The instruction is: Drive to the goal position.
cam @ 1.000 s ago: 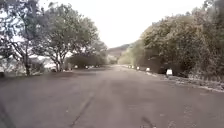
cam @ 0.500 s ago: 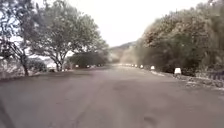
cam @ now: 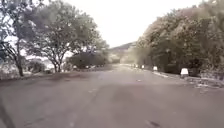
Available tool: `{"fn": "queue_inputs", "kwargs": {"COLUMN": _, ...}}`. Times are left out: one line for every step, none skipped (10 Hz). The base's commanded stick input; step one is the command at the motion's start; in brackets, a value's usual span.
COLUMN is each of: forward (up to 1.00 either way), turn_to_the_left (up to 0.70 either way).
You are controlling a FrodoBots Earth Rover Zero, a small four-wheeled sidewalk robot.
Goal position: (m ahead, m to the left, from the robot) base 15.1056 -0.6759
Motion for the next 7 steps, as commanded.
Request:
{"fn": "queue_inputs", "kwargs": {"forward": 1.0, "turn_to_the_left": 0.0}}
{"fn": "queue_inputs", "kwargs": {"forward": 1.0, "turn_to_the_left": 0.0}}
{"fn": "queue_inputs", "kwargs": {"forward": 1.0, "turn_to_the_left": 0.0}}
{"fn": "queue_inputs", "kwargs": {"forward": 1.0, "turn_to_the_left": 0.0}}
{"fn": "queue_inputs", "kwargs": {"forward": 1.0, "turn_to_the_left": 0.0}}
{"fn": "queue_inputs", "kwargs": {"forward": 1.0, "turn_to_the_left": 0.0}}
{"fn": "queue_inputs", "kwargs": {"forward": 1.0, "turn_to_the_left": 0.0}}
